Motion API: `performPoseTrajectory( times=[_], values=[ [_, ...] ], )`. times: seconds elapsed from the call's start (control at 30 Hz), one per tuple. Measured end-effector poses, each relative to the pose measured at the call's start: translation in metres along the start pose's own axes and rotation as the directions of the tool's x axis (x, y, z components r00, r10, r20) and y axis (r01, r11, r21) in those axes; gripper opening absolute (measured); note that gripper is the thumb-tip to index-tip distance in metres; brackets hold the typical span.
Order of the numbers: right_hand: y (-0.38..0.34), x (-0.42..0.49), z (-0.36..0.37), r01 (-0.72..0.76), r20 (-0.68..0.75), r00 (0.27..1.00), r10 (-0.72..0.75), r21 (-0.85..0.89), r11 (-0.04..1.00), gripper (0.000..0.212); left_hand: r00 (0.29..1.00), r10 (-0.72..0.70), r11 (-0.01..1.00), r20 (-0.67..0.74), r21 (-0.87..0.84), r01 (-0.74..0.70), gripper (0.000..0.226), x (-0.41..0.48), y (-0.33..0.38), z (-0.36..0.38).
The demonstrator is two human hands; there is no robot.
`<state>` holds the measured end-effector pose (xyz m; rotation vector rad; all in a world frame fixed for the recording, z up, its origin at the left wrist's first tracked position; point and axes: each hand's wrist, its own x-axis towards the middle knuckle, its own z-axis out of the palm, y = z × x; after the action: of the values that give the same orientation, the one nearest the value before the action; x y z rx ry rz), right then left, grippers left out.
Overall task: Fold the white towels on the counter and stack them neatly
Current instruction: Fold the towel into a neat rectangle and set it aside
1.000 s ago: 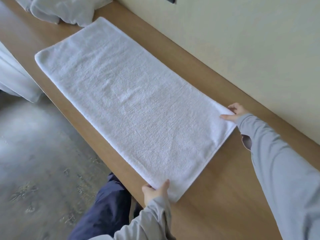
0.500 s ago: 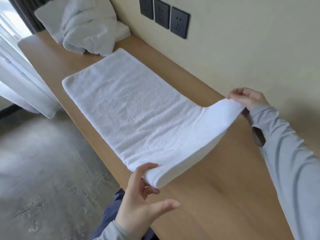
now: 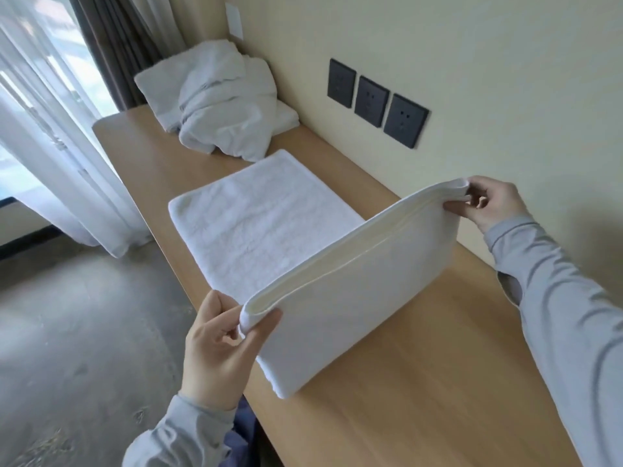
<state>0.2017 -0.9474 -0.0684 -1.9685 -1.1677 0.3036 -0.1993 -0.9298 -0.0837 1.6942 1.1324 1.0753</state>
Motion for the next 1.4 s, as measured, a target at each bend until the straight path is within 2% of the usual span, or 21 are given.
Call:
performPoseTrajectory(
  times=[0.17,0.27,0.37,0.43,0.53,0.63,0.7,0.73,0.8,0.87,0.9,0.97,1.03,1.1,1.2,1.27,1.4],
  values=[
    [-0.045,0.047,0.052,-0.004,-0.139,0.99,0.031,0.194,0.981,0.014,0.999,0.002,0.994,0.045,-0.108,0.003,0.045,0.078,-0.024,-0.034],
    [-0.079,0.093,0.097,0.046,-0.195,0.981,-0.019,0.134,0.99,0.011,0.997,-0.035,0.988,0.067,-0.148,0.045,0.045,0.136,-0.047,-0.056],
    [-0.104,0.145,0.154,0.064,-0.196,0.979,-0.057,0.03,0.997,0.016,0.991,-0.122,0.98,0.055,-0.153,0.129,0.033,0.196,-0.083,-0.076],
    [-0.112,0.18,0.195,0.056,-0.187,0.981,-0.055,0.0,0.998,0.014,0.983,-0.173,0.967,0.055,-0.182,0.18,0.034,0.234,-0.109,-0.088],
    [-0.109,0.231,0.259,0.03,-0.188,0.982,-0.032,-0.01,0.999,0.016,0.941,-0.327,0.908,0.083,-0.248,0.338,0.03,0.293,-0.158,-0.097],
    [-0.088,0.269,0.329,-0.146,-0.061,0.988,0.141,-0.074,0.987,0.025,0.839,-0.529,0.836,0.129,-0.09,0.541,0.031,0.342,-0.222,-0.093],
    [-0.07,0.278,0.372,-0.308,0.084,0.946,0.312,-0.062,0.949,0.03,0.755,-0.644,0.765,0.12,0.126,0.632,0.052,0.356,-0.254,-0.088],
    [-0.06,0.278,0.388,-0.348,0.123,0.926,0.358,-0.09,0.933,0.032,0.755,-0.652,0.751,0.069,0.197,0.63,0.049,0.358,-0.265,-0.086],
    [-0.046,0.275,0.404,-0.346,0.082,0.926,0.368,-0.199,0.917,0.033,0.812,-0.581,0.772,-0.054,0.28,0.571,0.032,0.358,-0.27,-0.082],
    [-0.042,0.27,0.406,-0.278,-0.004,0.958,0.288,-0.264,0.924,0.032,0.925,-0.368,0.821,-0.094,0.435,0.37,0.035,0.357,-0.267,-0.073],
    [-0.042,0.267,0.405,-0.223,-0.033,0.974,0.223,-0.288,0.931,0.031,0.96,-0.269,0.817,-0.08,0.509,0.271,0.039,0.358,-0.264,-0.066],
    [-0.046,0.263,0.402,-0.09,-0.073,0.995,0.069,-0.345,0.934,0.027,0.987,-0.158,0.8,0.031,0.589,0.11,0.048,0.361,-0.252,-0.047],
    [-0.053,0.259,0.398,0.068,-0.059,0.993,-0.1,-0.401,0.913,0.024,0.979,-0.135,0.79,0.154,0.612,0.013,0.053,0.365,-0.244,-0.028],
    [-0.056,0.259,0.395,0.248,0.031,0.963,-0.266,-0.477,0.843,0.026,0.967,-0.163,0.778,0.197,0.628,0.003,0.054,0.367,-0.246,-0.017],
    [-0.055,0.266,0.388,0.5,0.259,0.863,-0.434,-0.561,0.659,0.025,0.971,-0.161,0.773,0.175,0.634,0.014,0.049,0.366,-0.257,-0.014],
    [-0.053,0.274,0.383,0.572,0.374,0.82,-0.433,-0.546,0.612,0.019,0.978,-0.144,0.777,0.148,0.63,0.02,0.046,0.365,-0.26,-0.015],
    [-0.055,0.289,0.375,0.624,0.531,0.774,-0.345,-0.545,0.56,0.0,0.984,-0.159,0.807,0.076,0.584,0.085,0.027,0.366,-0.262,-0.017]
  ],
)
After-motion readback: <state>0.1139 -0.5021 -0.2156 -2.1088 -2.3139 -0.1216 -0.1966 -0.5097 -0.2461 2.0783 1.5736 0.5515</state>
